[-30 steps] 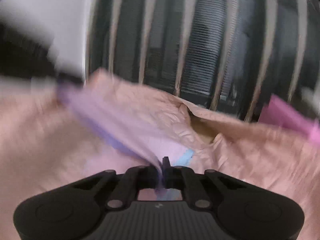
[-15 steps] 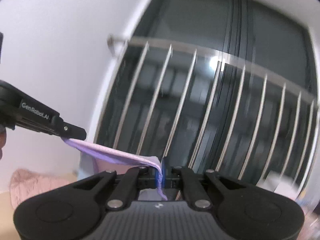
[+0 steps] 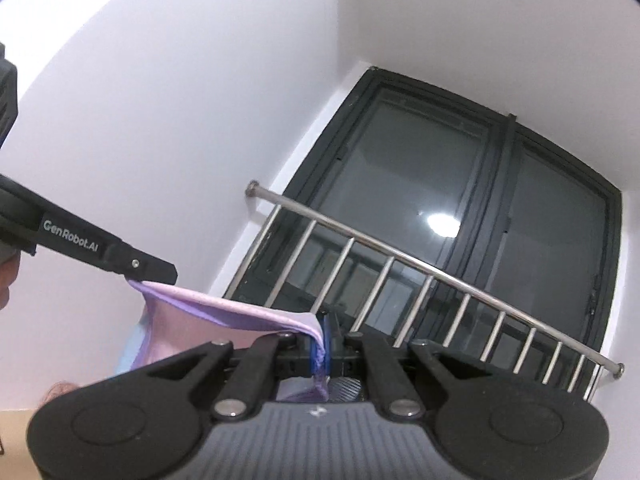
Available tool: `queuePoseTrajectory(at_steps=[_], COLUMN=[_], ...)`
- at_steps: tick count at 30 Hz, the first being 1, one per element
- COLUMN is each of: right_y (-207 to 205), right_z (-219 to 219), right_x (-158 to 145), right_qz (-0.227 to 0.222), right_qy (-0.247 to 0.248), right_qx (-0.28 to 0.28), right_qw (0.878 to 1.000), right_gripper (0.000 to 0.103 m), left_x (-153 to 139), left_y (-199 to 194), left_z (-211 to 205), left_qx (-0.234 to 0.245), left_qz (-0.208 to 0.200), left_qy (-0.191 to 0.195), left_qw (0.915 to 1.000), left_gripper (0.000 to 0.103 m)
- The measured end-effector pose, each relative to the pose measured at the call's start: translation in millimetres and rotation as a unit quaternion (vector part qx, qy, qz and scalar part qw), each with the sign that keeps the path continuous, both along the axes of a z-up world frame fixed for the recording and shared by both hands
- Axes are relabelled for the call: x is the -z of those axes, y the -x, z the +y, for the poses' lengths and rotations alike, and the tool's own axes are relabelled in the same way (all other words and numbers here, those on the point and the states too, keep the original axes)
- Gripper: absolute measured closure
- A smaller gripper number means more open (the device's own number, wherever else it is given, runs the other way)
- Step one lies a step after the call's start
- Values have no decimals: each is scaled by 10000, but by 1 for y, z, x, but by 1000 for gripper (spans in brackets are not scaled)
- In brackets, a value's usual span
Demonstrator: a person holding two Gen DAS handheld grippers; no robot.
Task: Fold clothes
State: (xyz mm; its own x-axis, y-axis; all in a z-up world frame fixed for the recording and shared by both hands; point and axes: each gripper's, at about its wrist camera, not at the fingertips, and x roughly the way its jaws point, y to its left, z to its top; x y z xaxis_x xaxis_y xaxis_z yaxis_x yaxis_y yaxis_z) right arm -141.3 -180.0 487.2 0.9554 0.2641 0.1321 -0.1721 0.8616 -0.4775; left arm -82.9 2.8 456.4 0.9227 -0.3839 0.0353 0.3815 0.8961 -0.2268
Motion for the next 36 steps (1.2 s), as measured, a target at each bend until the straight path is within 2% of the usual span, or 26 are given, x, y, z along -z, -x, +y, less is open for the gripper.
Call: queuePoseTrajectory(at_steps=[3, 6, 10, 13, 14, 15, 16, 17, 18, 19, 21, 23, 26, 27, 30, 33, 35, 36], right_y=[-36, -89, -194, -291, -319, -346, -373, -396, -415, -428, -439, -429, -400, -388, -347, -332, -339, -345], right_z=[4, 6, 13, 30, 35, 37, 39, 39, 38, 37, 32, 25, 14, 11, 15, 31, 37, 38], right_x=[18, 48, 100, 155, 174, 194, 217, 238, 260, 281, 320, 345, 364, 369, 394, 426, 444, 450], right_qz=[287, 685, 1464, 2137, 2300, 2464, 2639, 2855, 3172, 3493, 3955, 4146, 4335, 4387, 4665, 4735, 4865, 5004], right_qy=[22, 62, -5, 19, 15, -30, -90, -108, -52, 26, 151, 184, 46, -55, -229, 16, -58, -247], right_qx=[11, 11, 114, 419, 510, 587, 663, 755, 882, 964, 955, 815, 511, 358, -266, -454, -325, -290], right_qw=[9996, 9976, 9892, 9760, 9718, 9674, 9622, 9553, 9442, 9321, 9134, 9062, 8997, 8979, 8838, 8796, 8731, 8649], right_gripper=[100, 100, 100, 100, 99, 97, 92, 77, 55, 50, 50, 49, 47, 43, 41, 44, 52, 57], left_x=[15, 42, 91, 131, 149, 168, 188, 208, 228, 249, 282, 316, 351, 359, 382, 400, 408, 411], left_y=[-33, -95, -202, -277, -300, -318, -327, -335, -344, -352, -353, -342, -318, -311, -295, -291, -294, -295], left_z=[8, 9, 8, 3, 3, 6, 14, 23, 31, 40, 65, 83, 91, 87, 67, 43, 35, 33], left_qx=[-45, -242, -615, -949, -1018, -1120, -1156, -1189, -1222, -1254, -1304, -1329, -1262, -1120, -645, -378, -558, -675], left_qz=[329, 751, 1495, 1855, 1987, 2118, 2323, 2530, 2735, 2939, 3234, 3429, 3664, 3720, 3900, 4015, 3982, 3956], left_qy=[-27, -137, -304, -714, -793, -808, -810, -811, -812, -812, -662, -708, -823, -866, -1042, -1235, -1178, -1116], left_qw=[9994, 9968, 9864, 9754, 9715, 9675, 9623, 9567, 9506, 9441, 9349, 9272, 9182, 9174, 9126, 9067, 9080, 9091], left_gripper=[100, 100, 100, 99, 93, 75, 65, 62, 63, 63, 62, 62, 56, 53, 50, 50, 50, 54])
